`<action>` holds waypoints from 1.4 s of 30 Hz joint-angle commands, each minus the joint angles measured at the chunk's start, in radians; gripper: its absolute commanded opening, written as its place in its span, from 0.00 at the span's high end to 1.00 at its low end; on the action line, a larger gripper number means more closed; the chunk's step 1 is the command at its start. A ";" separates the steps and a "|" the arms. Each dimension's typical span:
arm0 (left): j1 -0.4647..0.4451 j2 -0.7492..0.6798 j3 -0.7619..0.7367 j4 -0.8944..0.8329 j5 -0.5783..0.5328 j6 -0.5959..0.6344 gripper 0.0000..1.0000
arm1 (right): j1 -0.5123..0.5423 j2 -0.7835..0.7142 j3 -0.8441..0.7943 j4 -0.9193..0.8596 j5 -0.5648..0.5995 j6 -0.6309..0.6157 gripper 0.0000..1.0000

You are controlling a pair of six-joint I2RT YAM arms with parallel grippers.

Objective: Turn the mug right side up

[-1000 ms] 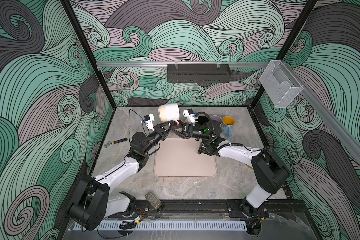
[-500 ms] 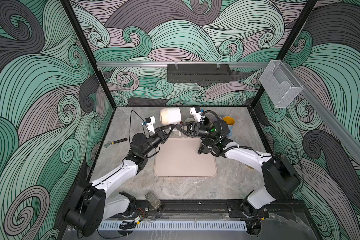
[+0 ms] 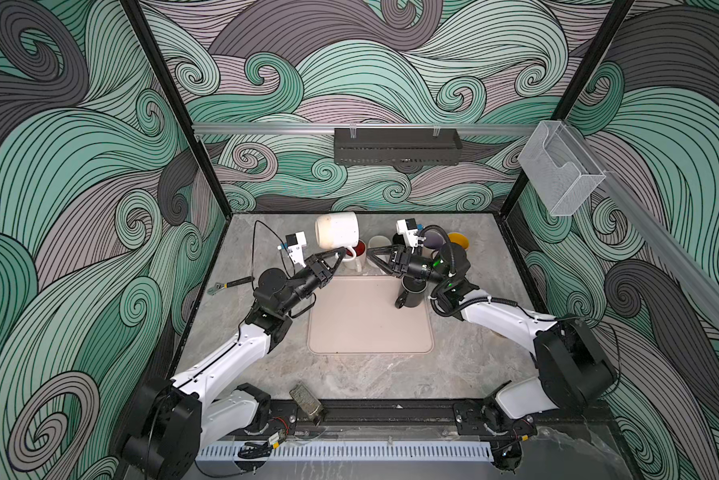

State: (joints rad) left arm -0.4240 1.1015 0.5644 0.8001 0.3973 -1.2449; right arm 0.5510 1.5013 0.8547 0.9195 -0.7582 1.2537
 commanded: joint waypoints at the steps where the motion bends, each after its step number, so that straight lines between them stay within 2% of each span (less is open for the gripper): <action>1: -0.001 -0.024 0.013 0.132 0.011 0.020 1.00 | 0.001 0.035 0.005 0.098 0.013 0.035 0.63; 22: -0.001 0.031 0.008 0.215 0.020 -0.030 1.00 | 0.055 0.178 0.067 0.261 0.004 0.099 0.64; 26: -0.001 0.034 0.009 0.220 0.026 -0.035 1.00 | 0.060 0.196 0.078 0.274 0.005 0.109 0.65; 29: -0.001 0.040 0.009 0.225 0.030 -0.037 1.00 | 0.061 0.206 0.090 0.269 0.004 0.114 0.71; 42: -0.002 0.064 0.006 0.253 0.041 -0.053 1.00 | 0.076 0.242 0.144 0.280 0.000 0.136 0.71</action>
State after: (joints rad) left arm -0.4240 1.1751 0.5377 0.9150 0.4168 -1.3148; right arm 0.6178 1.7355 0.9684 1.1503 -0.7597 1.3697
